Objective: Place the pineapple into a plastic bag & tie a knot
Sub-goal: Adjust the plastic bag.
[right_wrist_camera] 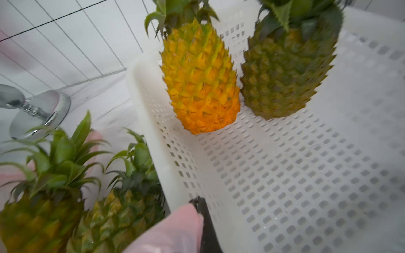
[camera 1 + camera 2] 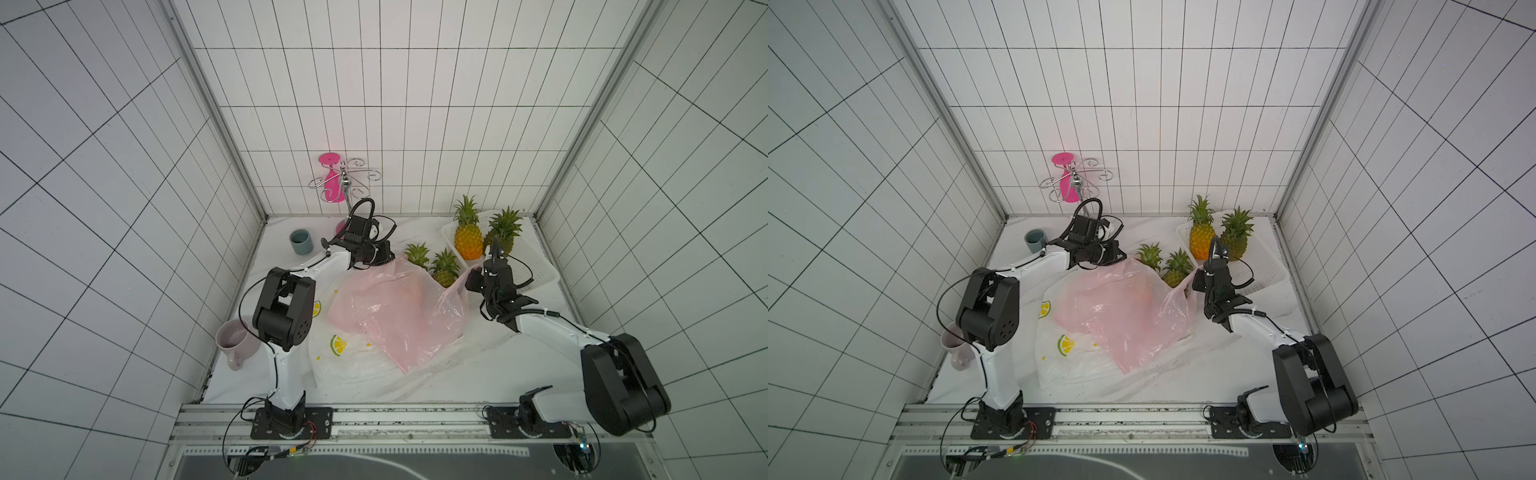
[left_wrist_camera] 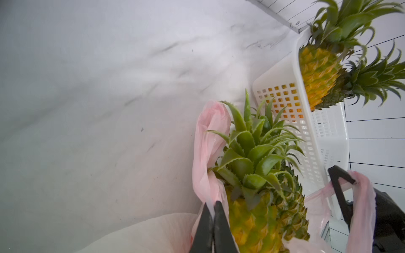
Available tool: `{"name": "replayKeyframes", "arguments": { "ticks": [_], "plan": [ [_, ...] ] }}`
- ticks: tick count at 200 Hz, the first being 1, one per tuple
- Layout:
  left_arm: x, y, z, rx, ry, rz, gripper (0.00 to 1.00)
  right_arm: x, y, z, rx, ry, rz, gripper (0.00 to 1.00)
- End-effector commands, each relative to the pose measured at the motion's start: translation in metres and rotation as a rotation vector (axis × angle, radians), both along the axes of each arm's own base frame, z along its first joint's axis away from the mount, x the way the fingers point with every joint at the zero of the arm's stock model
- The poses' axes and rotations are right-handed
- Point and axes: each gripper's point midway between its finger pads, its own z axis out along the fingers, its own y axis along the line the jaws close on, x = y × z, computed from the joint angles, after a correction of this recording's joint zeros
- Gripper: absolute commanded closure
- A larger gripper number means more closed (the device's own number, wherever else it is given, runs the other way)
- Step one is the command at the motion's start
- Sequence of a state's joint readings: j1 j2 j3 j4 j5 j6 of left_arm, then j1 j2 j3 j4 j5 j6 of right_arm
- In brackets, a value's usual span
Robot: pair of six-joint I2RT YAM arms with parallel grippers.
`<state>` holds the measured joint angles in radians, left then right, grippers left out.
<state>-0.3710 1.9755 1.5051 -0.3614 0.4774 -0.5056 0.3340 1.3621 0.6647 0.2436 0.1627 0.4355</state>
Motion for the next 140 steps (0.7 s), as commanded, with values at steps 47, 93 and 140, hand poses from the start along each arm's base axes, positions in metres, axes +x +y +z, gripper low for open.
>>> {"name": "replayKeyframes", "arguments": {
  "ticks": [47, 93, 140],
  "plan": [
    [0.062, -0.044, 0.023, 0.13, -0.22, -0.132, 1.0, -0.079, 0.057, -0.03, 0.224, 0.037, 0.196, 1.0],
    [0.08, -0.069, 0.029, 0.167, -0.313, -0.132, 1.0, -0.11, 0.104, -0.038, 0.252, 0.063, 0.351, 1.0],
    [0.068, -0.073, 0.04, 0.286, -0.344, -0.127, 0.61, -0.12, 0.146, -0.039, 0.284, 0.077, 0.479, 0.99]
  ]
}}
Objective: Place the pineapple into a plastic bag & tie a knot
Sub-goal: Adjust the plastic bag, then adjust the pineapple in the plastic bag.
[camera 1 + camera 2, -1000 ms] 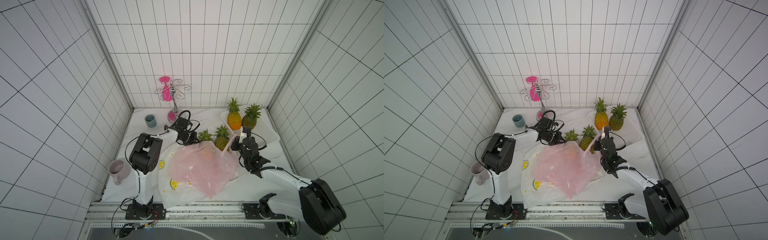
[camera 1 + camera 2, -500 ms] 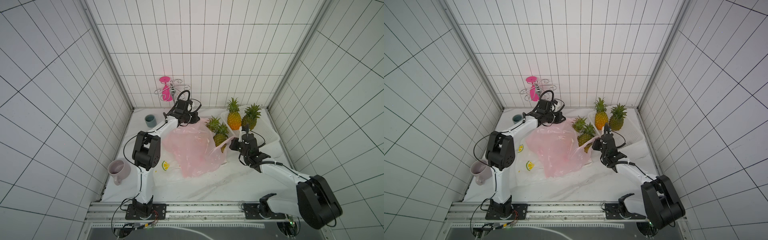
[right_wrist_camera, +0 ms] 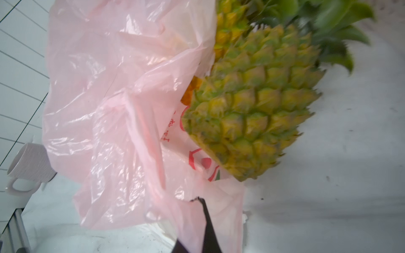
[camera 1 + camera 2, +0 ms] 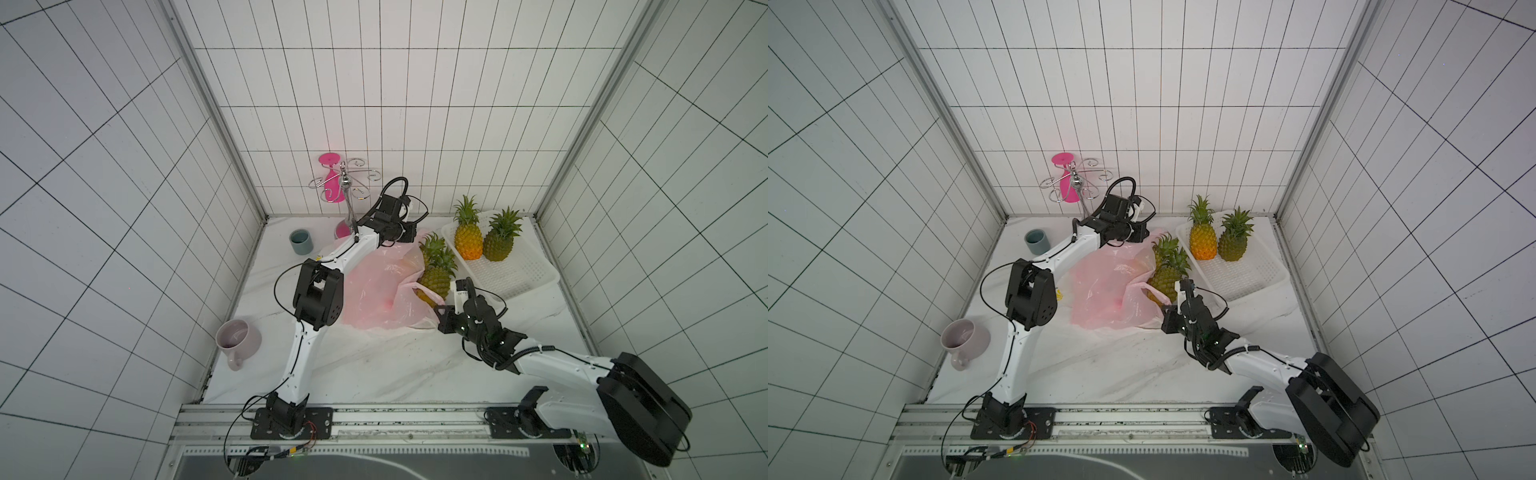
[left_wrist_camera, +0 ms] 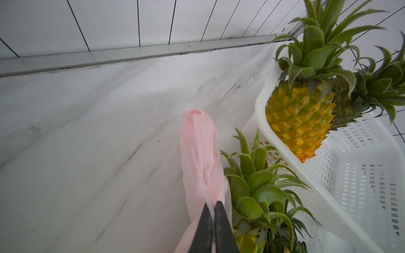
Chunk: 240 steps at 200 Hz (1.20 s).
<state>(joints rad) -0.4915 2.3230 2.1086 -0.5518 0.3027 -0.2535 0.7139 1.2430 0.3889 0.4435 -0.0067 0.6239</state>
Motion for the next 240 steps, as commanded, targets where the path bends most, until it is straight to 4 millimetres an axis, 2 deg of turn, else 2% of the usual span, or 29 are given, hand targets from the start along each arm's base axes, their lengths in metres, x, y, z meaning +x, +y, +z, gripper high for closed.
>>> {"name": "replayKeyframes", "arguments": {
  "ticks": [1, 8, 25, 37, 50, 71, 83, 99, 116, 140, 161, 179, 200, 206, 218, 240],
  "plan": [
    [-0.001, 0.005, 0.024, 0.084, -0.087, 0.03, 0.6, -0.004, 0.015, -0.004, 0.035, 0.011, 0.047, 0.98],
    [-0.004, 0.01, 0.028, 0.112, -0.098, 0.052, 0.54, -0.003, 0.016, -0.002, 0.034, 0.002, 0.054, 0.88],
    [-0.009, 0.032, 0.042, 0.171, -0.113, 0.134, 0.46, 0.001, 0.011, 0.012, 0.032, -0.031, 0.046, 0.53],
    [-0.012, 0.05, 0.055, 0.216, -0.133, 0.199, 0.46, 0.007, 0.003, 0.027, 0.039, -0.05, 0.03, 0.41],
    [-0.016, 0.071, 0.072, 0.269, -0.161, 0.269, 0.45, 0.013, -0.008, 0.045, 0.064, -0.071, 0.009, 0.33],
    [-0.031, 0.098, 0.102, 0.325, -0.204, 0.35, 0.45, 0.02, -0.032, 0.076, 0.112, -0.113, -0.031, 0.29],
    [-0.044, 0.105, 0.115, 0.356, -0.229, 0.365, 0.45, 0.026, -0.046, 0.09, 0.128, -0.12, -0.066, 0.27],
    [-0.066, 0.105, 0.119, 0.393, -0.227, 0.346, 0.45, 0.035, -0.061, 0.107, 0.163, -0.125, -0.097, 0.26],
    [-0.09, 0.083, 0.105, 0.366, -0.158, 0.258, 0.46, 0.05, -0.073, 0.119, 0.196, -0.124, -0.14, 0.24],
    [-0.11, 0.043, 0.069, 0.305, -0.027, 0.136, 0.44, 0.079, -0.081, 0.127, 0.27, -0.078, -0.179, 0.25],
    [-0.115, 0.014, 0.043, 0.301, 0.027, 0.077, 0.44, 0.102, -0.076, 0.13, 0.336, -0.041, -0.163, 0.27],
    [-0.115, -0.006, 0.018, 0.295, 0.093, 0.027, 0.43, 0.119, -0.069, 0.124, 0.376, 0.007, -0.155, 0.29],
    [-0.118, -0.016, -0.01, 0.305, 0.192, -0.005, 0.42, 0.133, -0.065, 0.112, 0.413, 0.053, -0.17, 0.34],
    [-0.12, -0.017, -0.018, 0.317, 0.205, -0.015, 0.38, 0.136, -0.062, 0.107, 0.416, 0.073, -0.161, 0.36],
    [-0.122, -0.013, -0.03, 0.349, 0.216, -0.011, 0.35, 0.14, -0.058, 0.097, 0.415, 0.106, -0.152, 0.39],
    [-0.122, -0.008, -0.045, 0.387, 0.222, -0.006, 0.35, 0.145, -0.059, 0.075, 0.393, 0.147, -0.181, 0.39]
  ]
}}
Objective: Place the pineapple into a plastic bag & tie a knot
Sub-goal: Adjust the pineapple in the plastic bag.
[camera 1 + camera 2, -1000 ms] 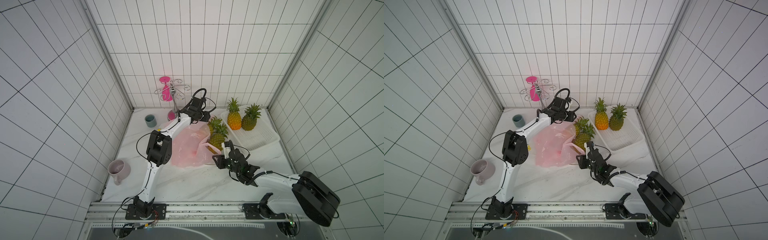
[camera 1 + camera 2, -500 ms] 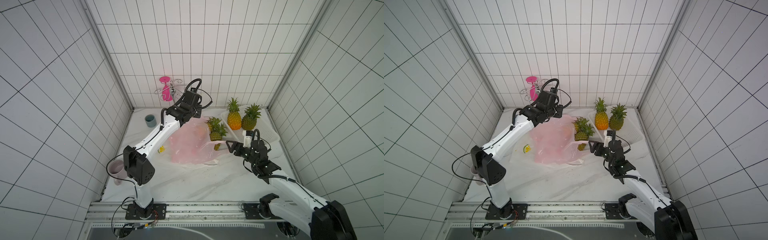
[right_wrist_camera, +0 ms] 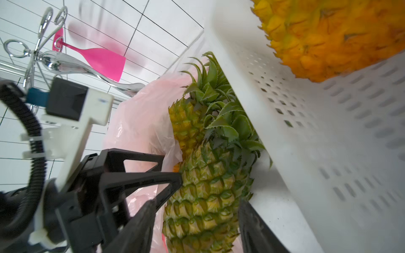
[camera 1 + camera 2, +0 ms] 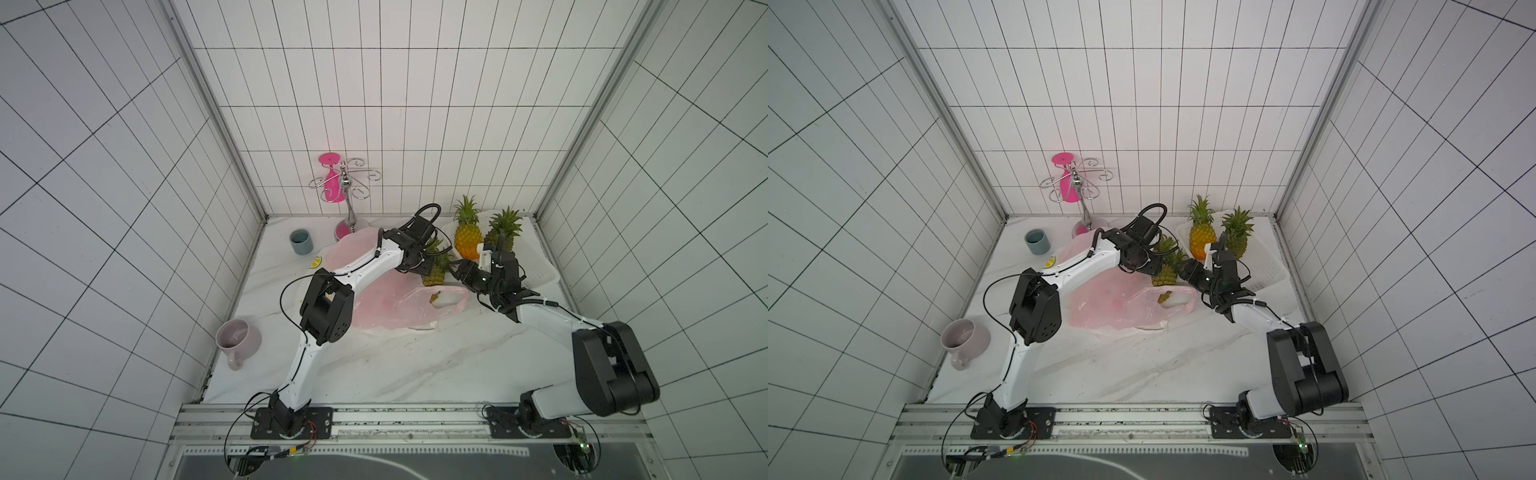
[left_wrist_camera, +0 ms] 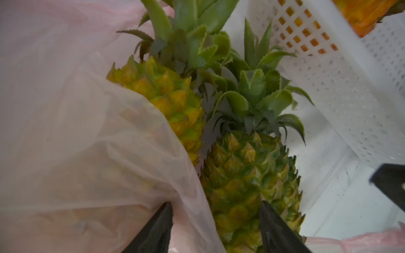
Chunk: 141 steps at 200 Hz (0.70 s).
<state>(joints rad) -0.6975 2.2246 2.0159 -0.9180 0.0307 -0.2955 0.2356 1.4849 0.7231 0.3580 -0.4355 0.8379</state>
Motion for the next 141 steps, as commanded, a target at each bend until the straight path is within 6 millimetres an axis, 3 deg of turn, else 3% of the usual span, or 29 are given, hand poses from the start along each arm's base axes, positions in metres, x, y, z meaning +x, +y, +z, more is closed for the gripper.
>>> {"name": "replayKeyframes", "arguments": {
  "ticks": [1, 20, 29, 36, 49, 56, 110, 141],
  "plan": [
    [-0.007, 0.005, -0.004, 0.028, 0.026, -0.003, 0.35, 0.025, 0.008, 0.034, 0.057, -0.066, -0.003, 0.38],
    [-0.007, 0.01, -0.019, 0.069, 0.042, -0.007, 0.36, 0.03, 0.01, 0.019, 0.045, -0.04, 0.001, 0.36],
    [-0.008, 0.01, -0.025, 0.083, 0.054, -0.014, 0.42, 0.033, 0.013, 0.012, 0.043, -0.021, 0.008, 0.35],
    [-0.008, 0.012, -0.028, 0.096, 0.058, -0.015, 0.54, 0.035, 0.016, 0.006, 0.046, -0.009, 0.014, 0.34],
    [-0.007, 0.016, -0.028, 0.119, 0.043, -0.005, 0.87, 0.04, 0.019, -0.002, 0.057, 0.008, 0.016, 0.31],
    [-0.006, 0.018, -0.025, 0.127, 0.032, 0.001, 1.0, 0.042, 0.021, -0.006, 0.066, 0.018, 0.017, 0.3],
    [0.001, 0.019, 0.029, 0.073, -0.094, 0.018, 1.0, 0.05, 0.03, -0.005, 0.049, 0.041, -0.009, 0.28],
    [0.0, 0.017, 0.047, 0.034, -0.146, 0.02, 1.0, 0.045, 0.022, -0.026, 0.065, 0.141, -0.079, 0.3]
  ]
}}
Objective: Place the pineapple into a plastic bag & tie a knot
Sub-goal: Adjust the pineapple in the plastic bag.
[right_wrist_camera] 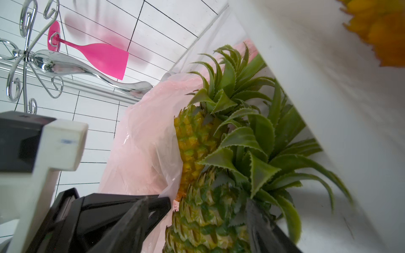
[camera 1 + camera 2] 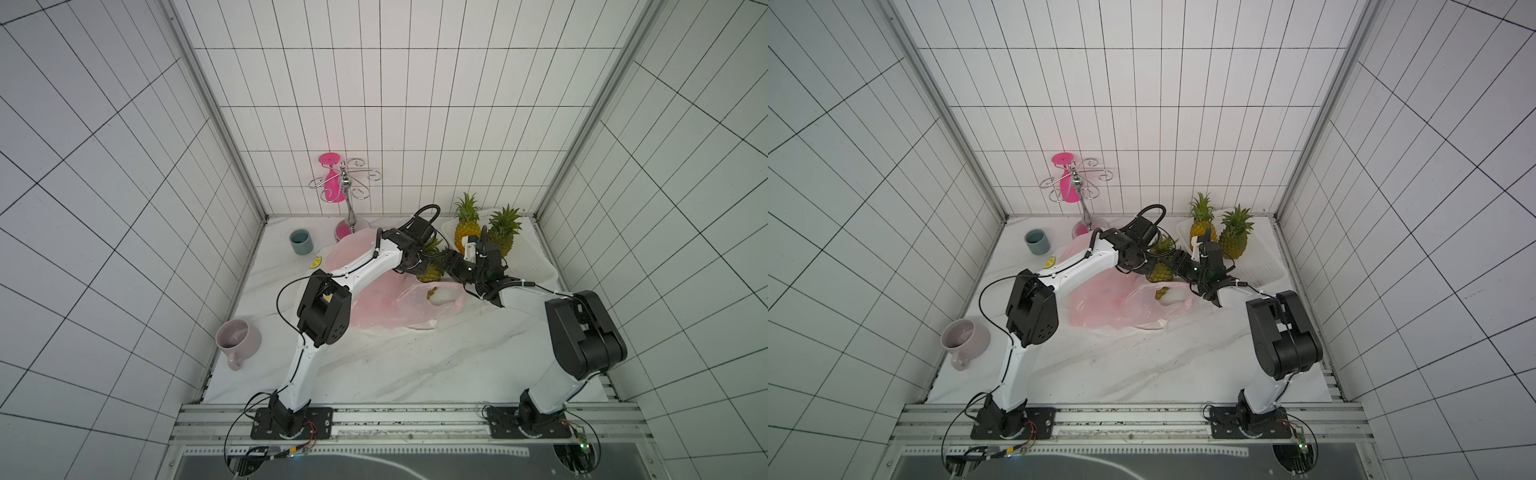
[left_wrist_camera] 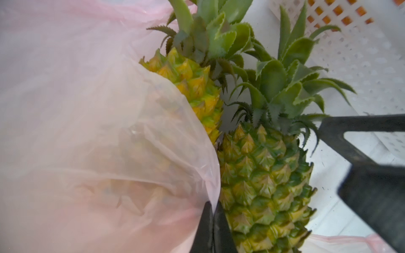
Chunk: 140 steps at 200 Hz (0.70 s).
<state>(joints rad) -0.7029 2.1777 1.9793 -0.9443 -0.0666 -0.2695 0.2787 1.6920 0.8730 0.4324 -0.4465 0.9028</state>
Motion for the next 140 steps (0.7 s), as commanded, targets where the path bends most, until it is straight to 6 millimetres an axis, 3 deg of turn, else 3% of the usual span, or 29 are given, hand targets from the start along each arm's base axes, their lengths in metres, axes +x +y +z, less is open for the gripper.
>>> {"name": "replayKeyframes", "arguments": {
  "ticks": [1, 36, 79, 112, 140],
  "plan": [
    [0.001, -0.002, 0.039, -0.051, -0.096, -0.002, 1.0, 0.006, -0.01, -0.017, 0.009, 0.124, -0.103, 0.3],
    [-0.006, -0.006, 0.051, -0.12, -0.117, -0.013, 1.0, 0.007, -0.009, -0.028, 0.039, 0.181, -0.144, 0.31],
    [-0.019, -0.004, 0.066, -0.184, -0.142, -0.034, 1.0, 0.006, -0.006, -0.024, 0.049, 0.213, -0.159, 0.28],
    [-0.028, -0.005, 0.061, -0.229, -0.14, -0.051, 1.0, -0.004, 0.003, -0.027, 0.042, 0.251, -0.151, 0.25],
    [-0.032, -0.008, 0.054, -0.254, -0.132, -0.064, 1.0, 0.006, 0.012, -0.037, 0.057, 0.276, -0.15, 0.19]
  ]
}}
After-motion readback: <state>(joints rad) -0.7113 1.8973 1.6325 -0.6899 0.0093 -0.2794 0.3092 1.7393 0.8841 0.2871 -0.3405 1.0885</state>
